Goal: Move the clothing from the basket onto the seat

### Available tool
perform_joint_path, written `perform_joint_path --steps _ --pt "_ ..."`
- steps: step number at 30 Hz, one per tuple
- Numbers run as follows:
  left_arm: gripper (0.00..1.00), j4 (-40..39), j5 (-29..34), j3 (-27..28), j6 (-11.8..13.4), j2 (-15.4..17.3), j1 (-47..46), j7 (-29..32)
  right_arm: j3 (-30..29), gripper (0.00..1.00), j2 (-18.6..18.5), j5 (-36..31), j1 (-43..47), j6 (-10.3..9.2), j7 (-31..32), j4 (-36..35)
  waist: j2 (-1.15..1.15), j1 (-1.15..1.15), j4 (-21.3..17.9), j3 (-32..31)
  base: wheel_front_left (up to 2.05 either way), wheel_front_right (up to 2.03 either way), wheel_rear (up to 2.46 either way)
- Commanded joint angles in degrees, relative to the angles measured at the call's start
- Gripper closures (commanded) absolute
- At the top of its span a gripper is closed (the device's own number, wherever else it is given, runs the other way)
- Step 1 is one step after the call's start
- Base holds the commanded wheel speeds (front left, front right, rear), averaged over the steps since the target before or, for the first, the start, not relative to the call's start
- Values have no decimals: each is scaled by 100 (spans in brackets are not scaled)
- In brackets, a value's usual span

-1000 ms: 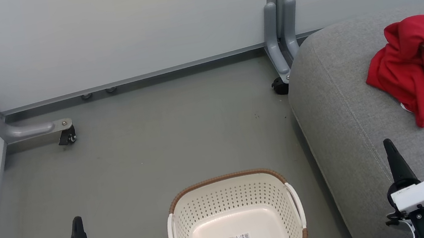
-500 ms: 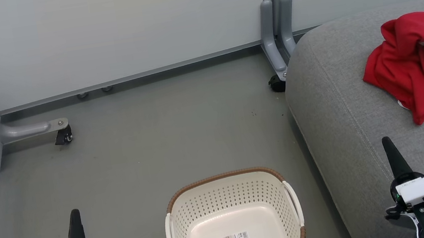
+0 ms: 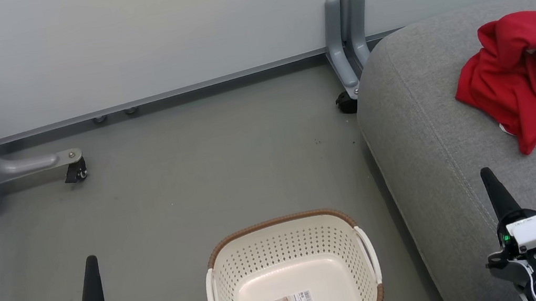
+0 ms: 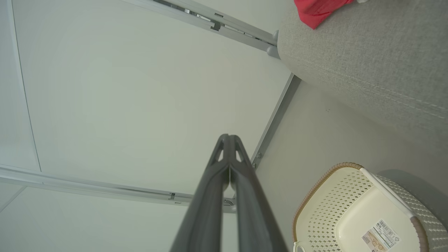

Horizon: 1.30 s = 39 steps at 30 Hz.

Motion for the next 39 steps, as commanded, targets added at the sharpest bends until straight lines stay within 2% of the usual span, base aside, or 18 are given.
perform_joint_path --steps 1,39 --pt "100 -42 -143 37 -10 49 -148 38 -23 100 -39 144 -133 2 50 -9 0 0 -6 6 0 0 0" --pt "100 -19 -1666 180 -15 46 -435 494 -165 100 -28 1710 -400 2 511 221 0 0 -139 131 0 0 0"
